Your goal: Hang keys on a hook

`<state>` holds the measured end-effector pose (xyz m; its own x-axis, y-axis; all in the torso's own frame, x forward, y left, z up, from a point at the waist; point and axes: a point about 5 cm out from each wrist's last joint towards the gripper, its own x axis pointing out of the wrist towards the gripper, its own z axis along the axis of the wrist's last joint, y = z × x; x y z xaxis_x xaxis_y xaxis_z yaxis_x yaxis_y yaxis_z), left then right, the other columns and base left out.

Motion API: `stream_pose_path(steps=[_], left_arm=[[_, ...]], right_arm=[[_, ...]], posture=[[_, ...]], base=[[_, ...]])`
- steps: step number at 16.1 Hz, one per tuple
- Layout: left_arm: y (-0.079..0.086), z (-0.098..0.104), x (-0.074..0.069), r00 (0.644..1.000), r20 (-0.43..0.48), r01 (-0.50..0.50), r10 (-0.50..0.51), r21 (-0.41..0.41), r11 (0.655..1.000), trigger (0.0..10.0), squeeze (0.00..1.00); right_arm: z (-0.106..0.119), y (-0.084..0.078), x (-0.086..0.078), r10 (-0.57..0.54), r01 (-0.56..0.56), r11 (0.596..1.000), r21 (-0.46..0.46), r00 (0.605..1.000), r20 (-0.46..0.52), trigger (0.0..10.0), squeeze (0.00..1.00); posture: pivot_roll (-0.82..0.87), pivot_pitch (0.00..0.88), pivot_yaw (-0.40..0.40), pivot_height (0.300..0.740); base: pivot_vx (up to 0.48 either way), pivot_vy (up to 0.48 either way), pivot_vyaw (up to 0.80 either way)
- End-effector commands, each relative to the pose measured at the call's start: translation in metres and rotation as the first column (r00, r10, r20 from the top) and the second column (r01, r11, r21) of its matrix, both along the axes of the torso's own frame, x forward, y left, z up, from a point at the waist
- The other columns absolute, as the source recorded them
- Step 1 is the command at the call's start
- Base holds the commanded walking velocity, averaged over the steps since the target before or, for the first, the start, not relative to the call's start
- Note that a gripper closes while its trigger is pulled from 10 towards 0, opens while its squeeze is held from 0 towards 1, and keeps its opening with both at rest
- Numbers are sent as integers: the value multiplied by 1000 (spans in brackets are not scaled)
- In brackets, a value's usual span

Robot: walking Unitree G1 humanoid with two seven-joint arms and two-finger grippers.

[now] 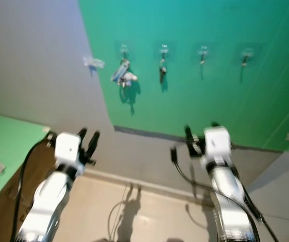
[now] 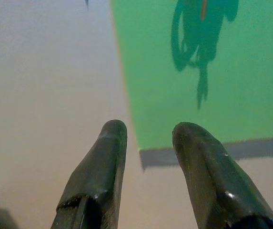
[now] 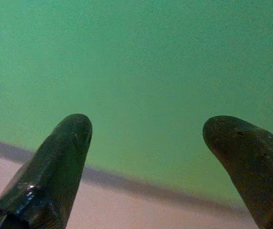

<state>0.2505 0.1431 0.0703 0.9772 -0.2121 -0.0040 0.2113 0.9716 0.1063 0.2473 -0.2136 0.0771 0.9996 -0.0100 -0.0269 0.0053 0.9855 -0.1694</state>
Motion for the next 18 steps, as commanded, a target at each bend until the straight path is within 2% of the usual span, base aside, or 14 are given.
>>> stream_pose_path(steps=[1, 2, 3, 4, 8, 11, 18], left_arm=[[10, 2, -5, 999, 8, -32, 32, 31, 999, 10000, 0], [6, 1, -4, 1000, -8, -10, 10, 37, 999, 10000, 0], [-9, 8, 9, 998, -17, 68, -67, 34, 997, 10000, 0], [-17, 16, 18, 994, -11, 111, -111, 12, 994, 10000, 0], [-18, 21, 26, 988, -19, 150, -151, -51, 987, 10000, 0], [-18, 22, 28, 987, -26, 158, -160, -60, 986, 10000, 0], [-18, 22, 27, 987, -23, 160, -161, -55, 986, 10000, 0]], right_arm=[[-12, -2, -12, -27, 28, 998, 62, 999, -25, 10000, 0], [-17, -1, -16, -23, 27, 994, 103, 999, -39, 10000, 0], [-26, 8, -16, 13, -1, 980, 198, 998, -60, 10000, 0], [-27, 15, -13, 44, -30, 974, 224, 997, -59, 10000, 0], [-22, 27, 0, 93, -80, 966, 245, 995, -42, 10000, 0], [-21, 31, 7, 111, -99, 969, 225, 993, -40, 10000, 0], [-15, 37, 20, 157, -147, 962, 230, 987, -27, 10000, 0]], posture=[[-211, 0, 110, 740], [-208, 0, 110, 740], [-202, 0, 113, 740], [-204, 0, 114, 740], [-211, 0, 119, 740], [-206, 0, 120, 740], [-191, 0, 111, 740]], base=[[0, 0, 0], [0, 0, 0], [0, 0, 0], [0, 0, 0], [0, 318, -152], [0, 480, -733], [0, 480, 0]])
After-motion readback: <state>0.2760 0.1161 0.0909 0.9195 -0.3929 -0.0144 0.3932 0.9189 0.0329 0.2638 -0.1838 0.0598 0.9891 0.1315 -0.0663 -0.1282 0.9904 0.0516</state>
